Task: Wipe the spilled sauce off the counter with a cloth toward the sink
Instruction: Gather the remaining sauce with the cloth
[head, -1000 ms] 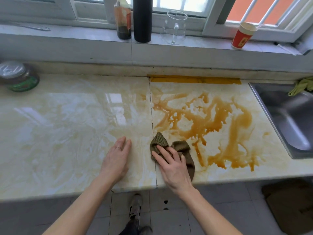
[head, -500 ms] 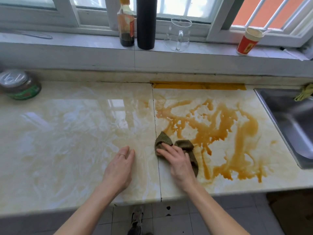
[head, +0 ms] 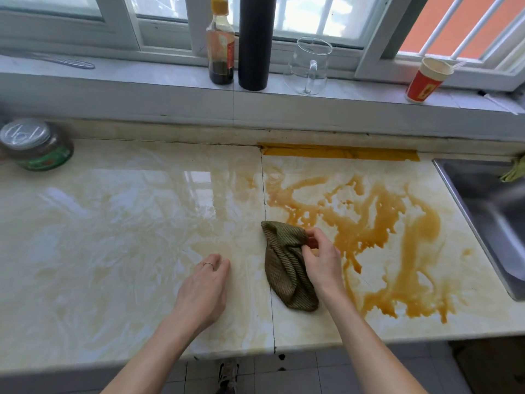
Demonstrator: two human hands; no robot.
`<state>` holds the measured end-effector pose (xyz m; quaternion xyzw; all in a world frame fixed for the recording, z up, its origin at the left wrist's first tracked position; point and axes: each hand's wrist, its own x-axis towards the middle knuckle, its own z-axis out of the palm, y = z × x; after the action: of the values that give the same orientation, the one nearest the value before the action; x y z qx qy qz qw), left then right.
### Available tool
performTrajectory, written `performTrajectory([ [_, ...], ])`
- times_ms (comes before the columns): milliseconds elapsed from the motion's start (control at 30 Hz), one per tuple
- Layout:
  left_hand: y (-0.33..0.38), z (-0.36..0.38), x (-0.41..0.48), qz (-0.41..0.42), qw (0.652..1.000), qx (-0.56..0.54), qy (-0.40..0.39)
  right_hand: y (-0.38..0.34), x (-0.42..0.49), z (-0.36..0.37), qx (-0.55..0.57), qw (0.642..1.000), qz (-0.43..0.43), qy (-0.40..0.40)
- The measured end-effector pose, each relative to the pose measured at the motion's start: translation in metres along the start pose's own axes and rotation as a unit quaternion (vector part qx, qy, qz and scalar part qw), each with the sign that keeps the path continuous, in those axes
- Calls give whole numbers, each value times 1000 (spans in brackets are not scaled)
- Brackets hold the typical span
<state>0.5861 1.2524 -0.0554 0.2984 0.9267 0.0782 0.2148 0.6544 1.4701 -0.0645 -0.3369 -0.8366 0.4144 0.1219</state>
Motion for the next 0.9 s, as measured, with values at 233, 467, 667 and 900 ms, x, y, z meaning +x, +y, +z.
performTrajectory([
  [233, 4, -4, -2, 1, 1000, 14, -10, -8, 13, -17, 34, 997, -20, 69],
  [467, 9, -8, -1, -8, 1000, 21, -13, -34, 26, -50, 461, 862, 206, -31],
  [667, 9, -8, 3, -15, 999, 16, -23, -77, 10, -73, 506, 846, 109, -129],
  [900, -8, -7, 8, -33, 992, -119, 7, -32, -35, -19, -84, 983, 27, -162],
])
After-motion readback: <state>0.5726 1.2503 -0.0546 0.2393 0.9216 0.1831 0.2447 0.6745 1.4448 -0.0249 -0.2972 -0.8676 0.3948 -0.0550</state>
